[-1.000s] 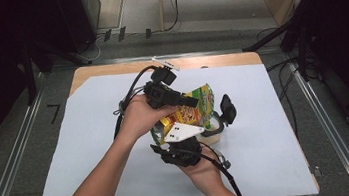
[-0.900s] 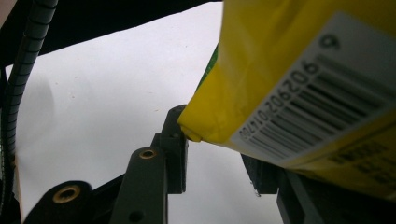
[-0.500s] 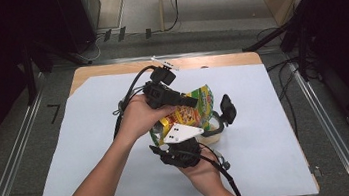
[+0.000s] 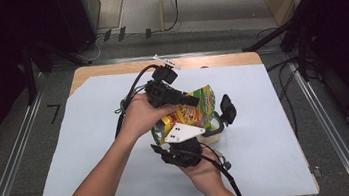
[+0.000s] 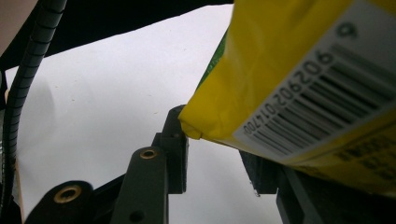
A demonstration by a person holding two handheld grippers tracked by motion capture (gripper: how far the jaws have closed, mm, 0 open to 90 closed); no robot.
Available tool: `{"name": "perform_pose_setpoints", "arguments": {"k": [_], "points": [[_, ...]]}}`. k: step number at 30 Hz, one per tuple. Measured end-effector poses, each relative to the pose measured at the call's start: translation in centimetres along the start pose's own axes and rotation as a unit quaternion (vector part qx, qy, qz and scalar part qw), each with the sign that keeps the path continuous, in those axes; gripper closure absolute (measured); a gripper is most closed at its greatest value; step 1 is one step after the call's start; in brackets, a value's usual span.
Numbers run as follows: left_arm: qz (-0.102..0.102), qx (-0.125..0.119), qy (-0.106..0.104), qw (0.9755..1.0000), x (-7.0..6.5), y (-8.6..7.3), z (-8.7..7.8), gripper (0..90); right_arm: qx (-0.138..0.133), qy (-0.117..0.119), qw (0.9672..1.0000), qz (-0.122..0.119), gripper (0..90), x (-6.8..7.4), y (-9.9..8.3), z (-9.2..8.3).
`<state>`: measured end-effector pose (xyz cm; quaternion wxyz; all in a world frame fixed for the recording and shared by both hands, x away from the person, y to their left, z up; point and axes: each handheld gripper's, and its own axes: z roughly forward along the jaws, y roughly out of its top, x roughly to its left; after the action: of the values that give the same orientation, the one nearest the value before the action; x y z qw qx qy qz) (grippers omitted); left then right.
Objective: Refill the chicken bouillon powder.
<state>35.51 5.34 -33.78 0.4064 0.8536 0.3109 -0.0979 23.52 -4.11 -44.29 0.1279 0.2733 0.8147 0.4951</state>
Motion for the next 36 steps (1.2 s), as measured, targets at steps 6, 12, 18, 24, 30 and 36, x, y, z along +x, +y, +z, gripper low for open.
{"name": "perform_pose_setpoints", "arguments": {"k": [6, 12, 18, 24, 30, 36], "points": [[0.001, 0.001, 0.003, 1.0, -0.02, 0.07, 0.02, 76.2, 0.001, -0.006, 1.0, -0.006, 65.6, 0.18, -0.01, -0.04], [0.0, 0.003, 0.004, 1.0, 0.01, 0.08, 0.01, 76.2, 0.001, -0.005, 1.0, -0.006, 65.7, 0.16, -0.01, -0.02], [0.001, 0.002, 0.003, 1.0, 0.04, 0.09, 0.01, 75.9, -0.002, -0.003, 1.0, -0.003, 65.7, 0.09, -0.01, 0.0], [0.004, 0.0, 0.006, 1.0, -0.19, 0.16, -0.13, 75.9, -0.005, -0.001, 1.0, -0.001, 65.7, 0.12, 0.08, -0.07], [0.005, -0.001, 0.006, 1.0, -0.2, 0.16, -0.21, 75.7, -0.009, 0.006, 0.9999, 0.006, 65.8, 0.16, 0.13, -0.08], [0.004, -0.005, 0.007, 1.0, -0.29, 0.17, -0.37, 75.4, -0.013, 0.016, 0.9997, 0.016, 65.8, 0.1, 0.27, -0.14]]}}
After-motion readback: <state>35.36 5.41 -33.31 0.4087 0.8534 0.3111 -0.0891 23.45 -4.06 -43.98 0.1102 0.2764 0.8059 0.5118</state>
